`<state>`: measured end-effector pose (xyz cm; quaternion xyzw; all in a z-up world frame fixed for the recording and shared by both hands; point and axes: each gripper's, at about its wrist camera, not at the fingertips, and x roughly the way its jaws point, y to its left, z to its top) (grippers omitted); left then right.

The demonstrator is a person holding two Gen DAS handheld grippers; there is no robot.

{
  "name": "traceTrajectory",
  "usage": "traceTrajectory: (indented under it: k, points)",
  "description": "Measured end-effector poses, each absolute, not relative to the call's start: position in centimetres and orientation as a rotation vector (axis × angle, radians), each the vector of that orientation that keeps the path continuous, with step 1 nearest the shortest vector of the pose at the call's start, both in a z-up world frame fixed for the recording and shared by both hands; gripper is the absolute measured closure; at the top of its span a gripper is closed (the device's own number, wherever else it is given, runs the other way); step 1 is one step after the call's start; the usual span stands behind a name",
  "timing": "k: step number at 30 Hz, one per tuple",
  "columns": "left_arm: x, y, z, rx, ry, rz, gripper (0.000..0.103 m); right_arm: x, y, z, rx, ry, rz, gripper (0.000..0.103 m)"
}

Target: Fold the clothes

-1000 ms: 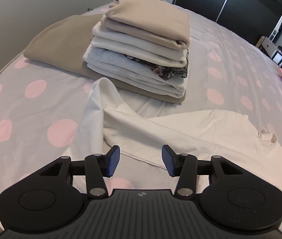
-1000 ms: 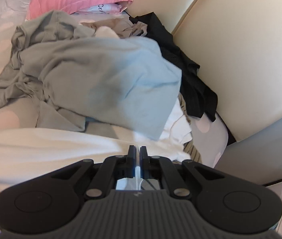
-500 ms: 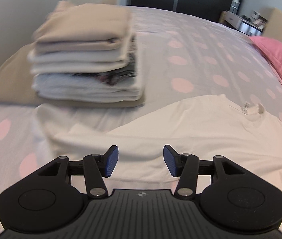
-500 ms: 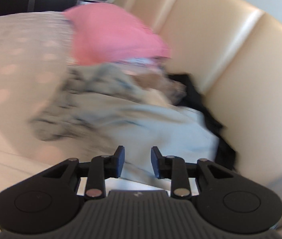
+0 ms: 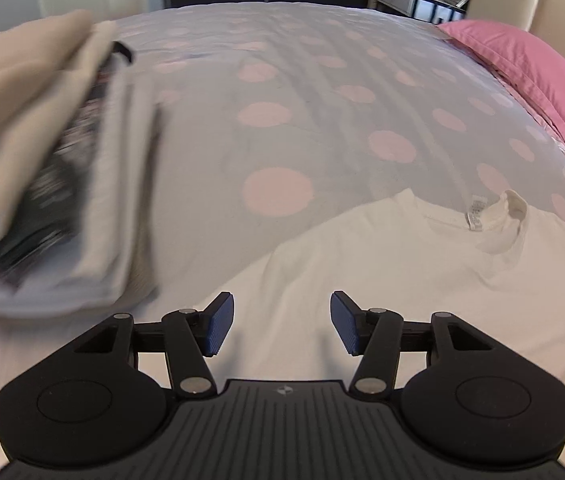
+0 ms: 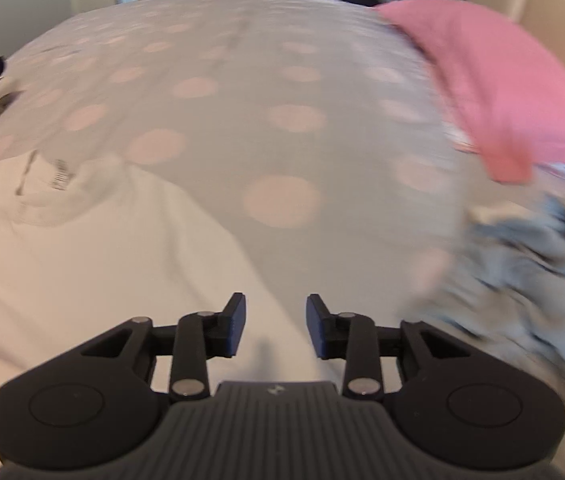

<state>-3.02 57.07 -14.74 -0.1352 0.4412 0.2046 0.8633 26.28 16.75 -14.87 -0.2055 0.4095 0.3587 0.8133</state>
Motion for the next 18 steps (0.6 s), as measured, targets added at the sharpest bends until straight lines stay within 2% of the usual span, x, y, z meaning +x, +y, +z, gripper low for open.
traceTrajectory:
  k: [2,12,13,14,15,16,17,18]
  points:
    - [-1.7,57.9,-16.0,-0.29,0.935,0.434,0.051,26.9,19.1,-16.0,-0.441,0.879,0.802,0.058]
    - [0.5,60.2,-20.0,-0.355,0.891,0.408,0.053,30.9,24.7,-19.7,-0.365,0.944,0.839,0.058]
    - [0.5,60.1,-20.1,-0.356,0.877,0.408,0.062,30.8,24.8,-19.7,-0.359,0.945,0.854,0.062]
    - [0.4,60.0,-20.1,-0.357,0.864,0.401,0.07,30.7,24.8,-19.8,-0.354,0.946,0.869,0.075]
    - [0.3,59.7,-20.0,-0.357,0.856,0.394,0.082,30.6,24.9,-19.8,-0.354,0.947,0.88,0.082]
    - [0.2,59.5,-19.9,-0.352,0.853,0.391,0.089,30.4,24.9,-19.6,-0.364,0.948,0.887,0.089]
    - [0.1,59.2,-19.8,-0.348,0.85,0.389,0.092,30.2,25.0,-19.4,-0.381,0.946,0.893,0.095]
    - [0.1,58.9,-19.7,-0.34,0.846,0.391,0.095,29.8,25.2,-19.2,-0.405,0.937,0.891,0.096]
